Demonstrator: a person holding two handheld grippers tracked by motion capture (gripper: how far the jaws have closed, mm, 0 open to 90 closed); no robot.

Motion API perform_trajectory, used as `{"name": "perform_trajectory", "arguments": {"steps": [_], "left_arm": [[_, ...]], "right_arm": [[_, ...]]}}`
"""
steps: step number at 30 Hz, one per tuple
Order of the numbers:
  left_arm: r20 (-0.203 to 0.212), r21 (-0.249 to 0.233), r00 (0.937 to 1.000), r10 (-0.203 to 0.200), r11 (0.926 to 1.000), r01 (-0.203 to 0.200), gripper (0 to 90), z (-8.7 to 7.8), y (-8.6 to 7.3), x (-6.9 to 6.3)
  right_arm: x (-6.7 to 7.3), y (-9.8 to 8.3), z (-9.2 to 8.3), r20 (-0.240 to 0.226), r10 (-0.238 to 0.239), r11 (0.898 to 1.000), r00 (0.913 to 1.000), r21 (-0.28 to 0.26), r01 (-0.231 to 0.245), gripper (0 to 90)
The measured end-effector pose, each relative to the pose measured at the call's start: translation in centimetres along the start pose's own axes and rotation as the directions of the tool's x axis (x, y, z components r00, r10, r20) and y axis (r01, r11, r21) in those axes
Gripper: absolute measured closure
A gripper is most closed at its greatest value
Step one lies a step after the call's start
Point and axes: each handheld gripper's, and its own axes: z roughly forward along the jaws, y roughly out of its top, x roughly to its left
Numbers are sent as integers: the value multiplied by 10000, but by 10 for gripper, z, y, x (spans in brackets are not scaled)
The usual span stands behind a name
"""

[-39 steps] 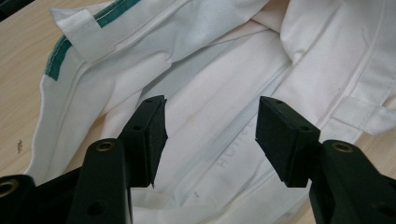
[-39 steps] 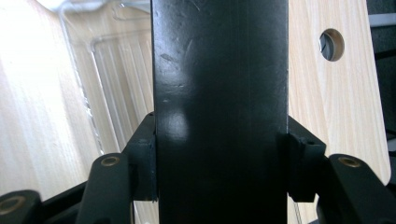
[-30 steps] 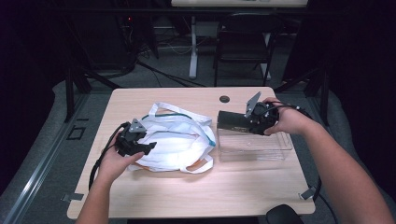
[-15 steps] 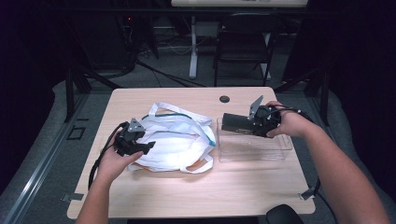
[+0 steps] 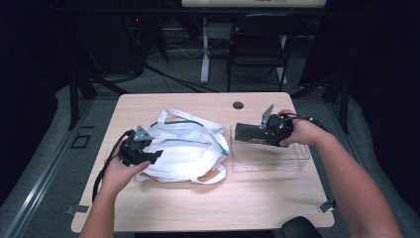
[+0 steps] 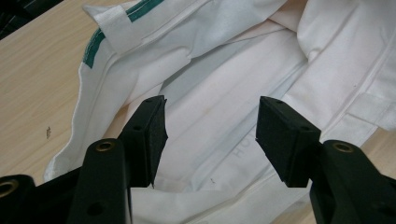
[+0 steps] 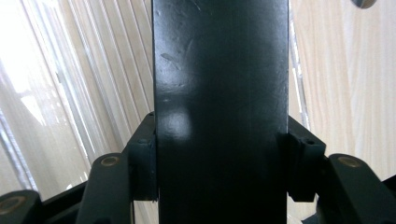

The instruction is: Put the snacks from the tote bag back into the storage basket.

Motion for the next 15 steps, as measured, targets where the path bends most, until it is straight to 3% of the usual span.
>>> {"name": "perform_trajectory", "arguments": {"steps": [11, 15], "left_arm": [[-135, -28, 9999, -25, 10000, 24, 430, -3, -2, 1], [-118, -36, 9999, -30, 10000, 30, 429, -3, -2, 2]], "right_arm": [[0, 4, 15, -40, -298, 9990, 9995, 336, 299, 419], [1, 5, 21, -201, -175, 9997, 9996, 182, 179, 419]]}}
